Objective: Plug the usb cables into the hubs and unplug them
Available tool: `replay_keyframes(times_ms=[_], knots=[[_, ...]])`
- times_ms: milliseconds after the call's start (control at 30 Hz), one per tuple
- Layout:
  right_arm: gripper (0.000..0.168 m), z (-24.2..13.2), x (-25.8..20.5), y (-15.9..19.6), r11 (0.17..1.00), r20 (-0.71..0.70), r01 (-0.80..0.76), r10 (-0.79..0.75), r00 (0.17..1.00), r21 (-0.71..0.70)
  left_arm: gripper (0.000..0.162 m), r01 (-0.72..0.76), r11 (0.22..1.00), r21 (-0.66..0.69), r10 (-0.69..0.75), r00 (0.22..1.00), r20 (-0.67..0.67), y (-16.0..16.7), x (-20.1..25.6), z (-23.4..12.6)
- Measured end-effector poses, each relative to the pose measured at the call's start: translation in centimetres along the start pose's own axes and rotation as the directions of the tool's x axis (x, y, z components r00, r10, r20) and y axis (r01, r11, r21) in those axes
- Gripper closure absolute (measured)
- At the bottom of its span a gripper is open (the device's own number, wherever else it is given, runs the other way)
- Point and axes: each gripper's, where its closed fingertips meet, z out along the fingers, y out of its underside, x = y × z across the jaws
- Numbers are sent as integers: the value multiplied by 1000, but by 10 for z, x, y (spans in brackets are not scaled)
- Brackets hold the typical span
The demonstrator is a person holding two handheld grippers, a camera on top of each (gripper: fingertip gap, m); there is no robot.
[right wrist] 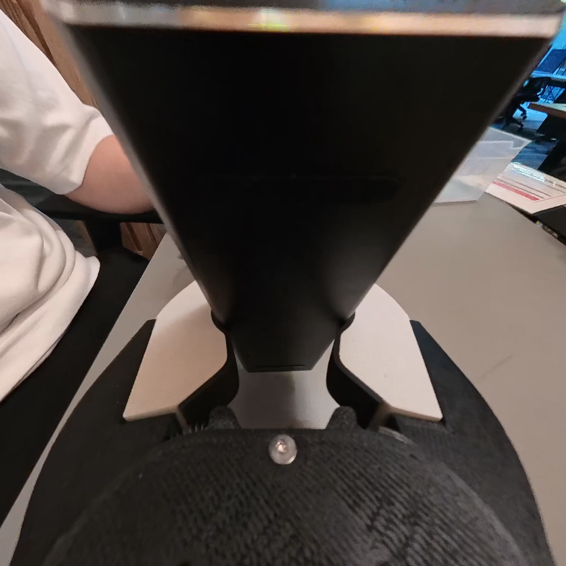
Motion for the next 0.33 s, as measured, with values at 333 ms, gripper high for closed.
replay_keyframes(times_ms=[333], knots=[[96, -8, 3, -6, 1000, -15, 3, -3, 1000, 23, 149, -32, 998, 45, 30, 999, 39, -7, -2, 4]])
